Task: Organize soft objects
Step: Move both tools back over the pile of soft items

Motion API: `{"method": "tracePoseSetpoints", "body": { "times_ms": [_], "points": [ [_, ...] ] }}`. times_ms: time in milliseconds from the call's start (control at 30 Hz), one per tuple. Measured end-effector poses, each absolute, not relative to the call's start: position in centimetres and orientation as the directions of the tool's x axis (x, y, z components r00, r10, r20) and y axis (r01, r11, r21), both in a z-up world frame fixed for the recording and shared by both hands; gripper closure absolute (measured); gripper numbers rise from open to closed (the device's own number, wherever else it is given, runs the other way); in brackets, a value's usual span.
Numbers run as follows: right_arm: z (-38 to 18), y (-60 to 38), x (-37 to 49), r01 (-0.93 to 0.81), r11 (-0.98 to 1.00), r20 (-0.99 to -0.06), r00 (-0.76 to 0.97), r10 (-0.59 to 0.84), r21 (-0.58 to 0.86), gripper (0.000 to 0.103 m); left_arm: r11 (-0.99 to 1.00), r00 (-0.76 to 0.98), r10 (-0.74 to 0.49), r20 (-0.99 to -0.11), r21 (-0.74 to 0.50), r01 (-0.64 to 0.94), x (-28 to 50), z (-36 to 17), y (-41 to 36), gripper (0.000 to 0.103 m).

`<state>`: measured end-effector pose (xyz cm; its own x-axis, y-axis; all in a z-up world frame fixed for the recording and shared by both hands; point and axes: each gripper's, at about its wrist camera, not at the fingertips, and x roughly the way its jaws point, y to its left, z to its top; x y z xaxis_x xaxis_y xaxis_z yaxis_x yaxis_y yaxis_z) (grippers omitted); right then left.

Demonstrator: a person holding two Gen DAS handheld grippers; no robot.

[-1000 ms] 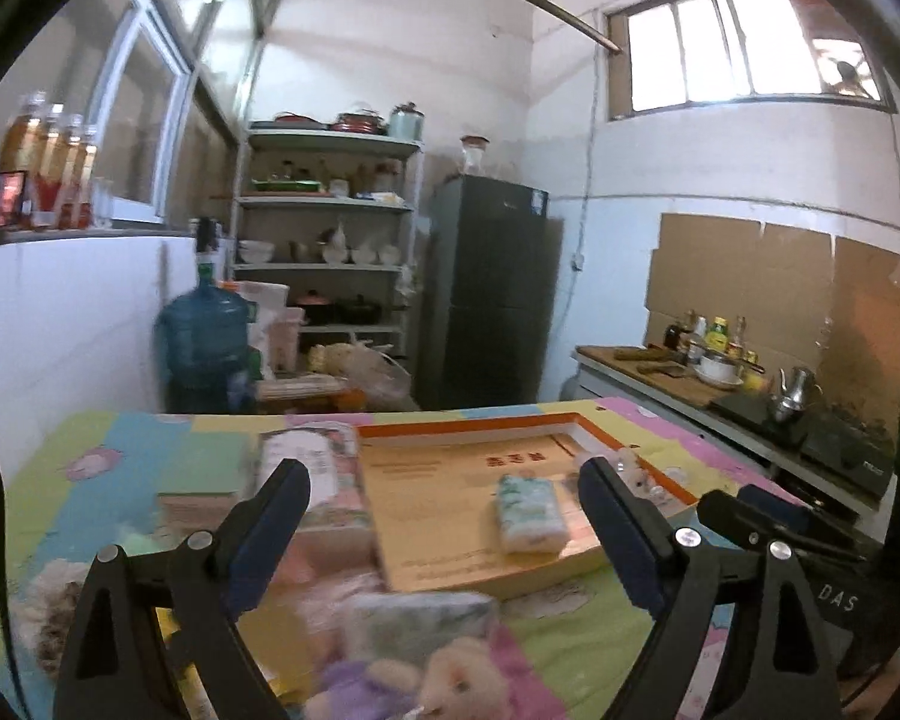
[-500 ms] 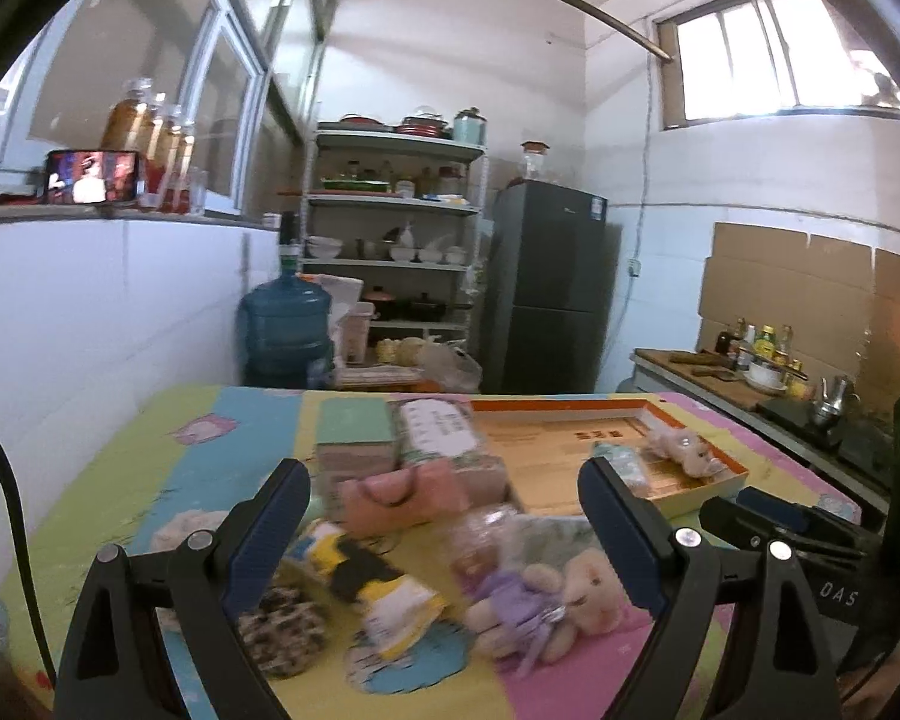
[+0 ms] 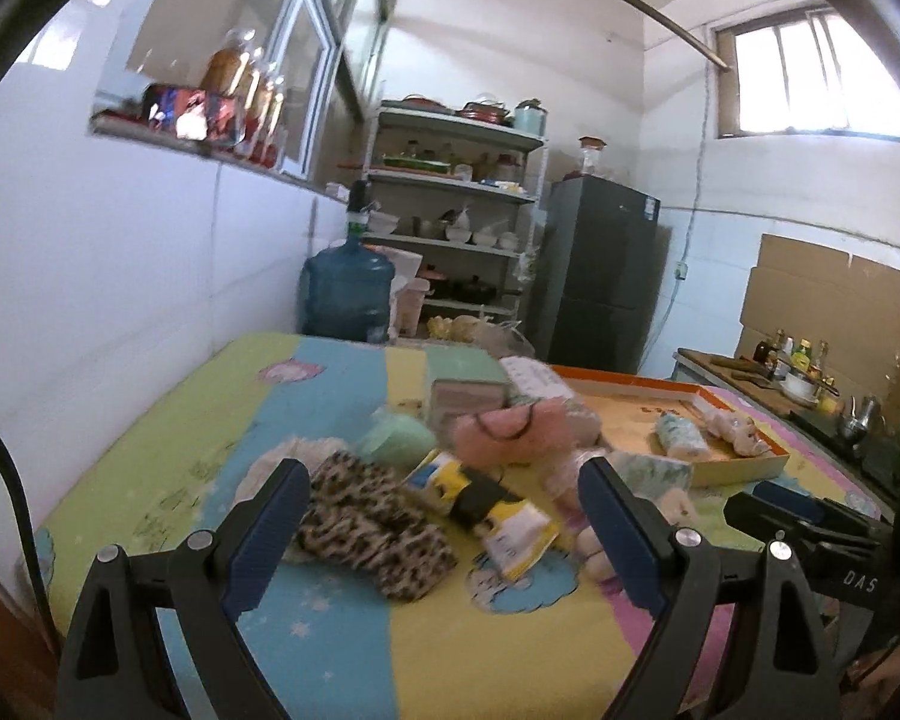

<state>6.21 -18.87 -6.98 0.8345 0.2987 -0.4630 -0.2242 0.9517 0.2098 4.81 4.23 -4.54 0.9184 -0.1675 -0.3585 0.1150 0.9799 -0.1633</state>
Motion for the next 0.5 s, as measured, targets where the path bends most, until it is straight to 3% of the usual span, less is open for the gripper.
{"method": "tracePoseSetpoints", "body": {
  "times_ms": [500],
  "points": [
    [-7.9, -16.7, 7.2, -0.309, 0.916, -0.485, 0.779, 0.398, 0.255, 0.027, 0.981, 0.902, -0.118, -0.415, -0.189, 0.042, 5.6, -7.5, 7.1, 0.012]
  ]
}}
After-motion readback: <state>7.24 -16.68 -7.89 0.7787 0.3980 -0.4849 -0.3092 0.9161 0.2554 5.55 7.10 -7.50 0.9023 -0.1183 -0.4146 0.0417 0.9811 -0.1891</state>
